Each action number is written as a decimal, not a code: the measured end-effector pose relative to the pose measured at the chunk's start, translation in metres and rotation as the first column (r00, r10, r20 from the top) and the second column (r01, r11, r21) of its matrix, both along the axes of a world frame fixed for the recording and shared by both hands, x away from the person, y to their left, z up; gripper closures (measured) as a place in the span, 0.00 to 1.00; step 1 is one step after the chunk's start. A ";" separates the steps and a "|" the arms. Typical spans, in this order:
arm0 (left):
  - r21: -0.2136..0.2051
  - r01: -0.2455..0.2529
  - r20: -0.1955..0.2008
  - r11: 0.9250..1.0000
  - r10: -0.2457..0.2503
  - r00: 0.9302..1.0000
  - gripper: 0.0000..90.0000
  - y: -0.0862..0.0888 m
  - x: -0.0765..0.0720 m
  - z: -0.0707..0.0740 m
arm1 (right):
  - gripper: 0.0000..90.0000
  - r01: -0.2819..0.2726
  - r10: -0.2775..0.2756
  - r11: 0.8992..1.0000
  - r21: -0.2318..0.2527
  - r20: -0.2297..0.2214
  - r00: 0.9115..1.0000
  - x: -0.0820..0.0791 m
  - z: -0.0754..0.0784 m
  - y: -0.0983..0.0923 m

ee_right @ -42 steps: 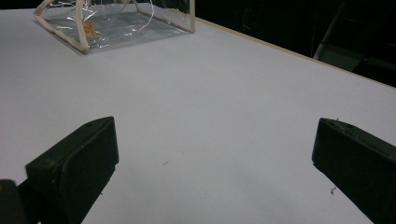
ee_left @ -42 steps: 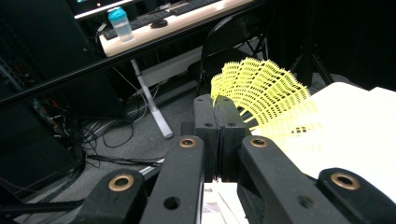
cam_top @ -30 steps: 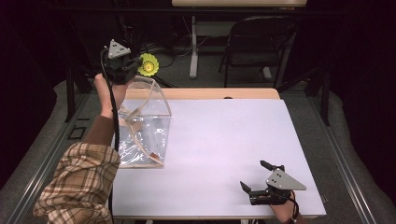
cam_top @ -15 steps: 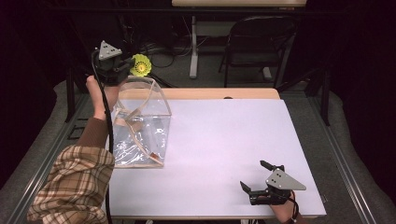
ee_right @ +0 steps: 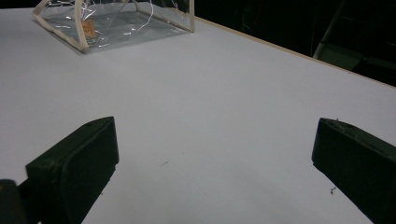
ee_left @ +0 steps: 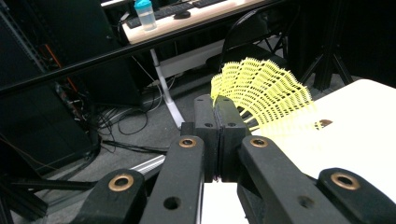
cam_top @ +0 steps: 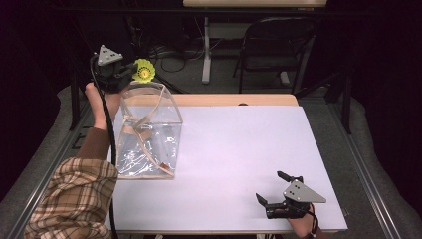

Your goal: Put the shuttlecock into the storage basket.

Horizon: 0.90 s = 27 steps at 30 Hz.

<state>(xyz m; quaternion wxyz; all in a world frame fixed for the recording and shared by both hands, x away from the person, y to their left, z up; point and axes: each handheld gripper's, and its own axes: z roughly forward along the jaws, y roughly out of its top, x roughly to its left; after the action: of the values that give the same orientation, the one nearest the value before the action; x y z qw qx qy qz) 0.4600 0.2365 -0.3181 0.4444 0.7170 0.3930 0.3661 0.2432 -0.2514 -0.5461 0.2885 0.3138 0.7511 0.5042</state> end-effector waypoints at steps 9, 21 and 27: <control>-0.006 -0.009 -0.007 1.000 0.009 1.000 1.00 0.006 -0.001 -0.004 | 0.00 0.000 0.000 1.000 0.001 0.001 1.000 0.000 0.000 0.000; -0.007 -0.017 -0.021 1.000 0.017 1.000 1.00 0.012 -0.002 -0.010 | 0.00 0.001 -0.001 1.000 -0.001 -0.002 1.000 0.000 0.000 0.001; -0.011 -0.016 -0.027 1.000 0.015 1.000 1.00 0.013 -0.002 -0.014 | 0.00 0.000 0.000 1.000 -0.003 -0.004 1.000 0.001 -0.001 0.001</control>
<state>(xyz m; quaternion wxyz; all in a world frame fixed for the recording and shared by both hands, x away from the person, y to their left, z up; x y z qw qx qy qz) 0.4581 0.2495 -0.3324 0.4400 0.7164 0.4065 0.3576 0.2439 -0.2508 -0.5467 0.2873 0.3145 0.7524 0.5025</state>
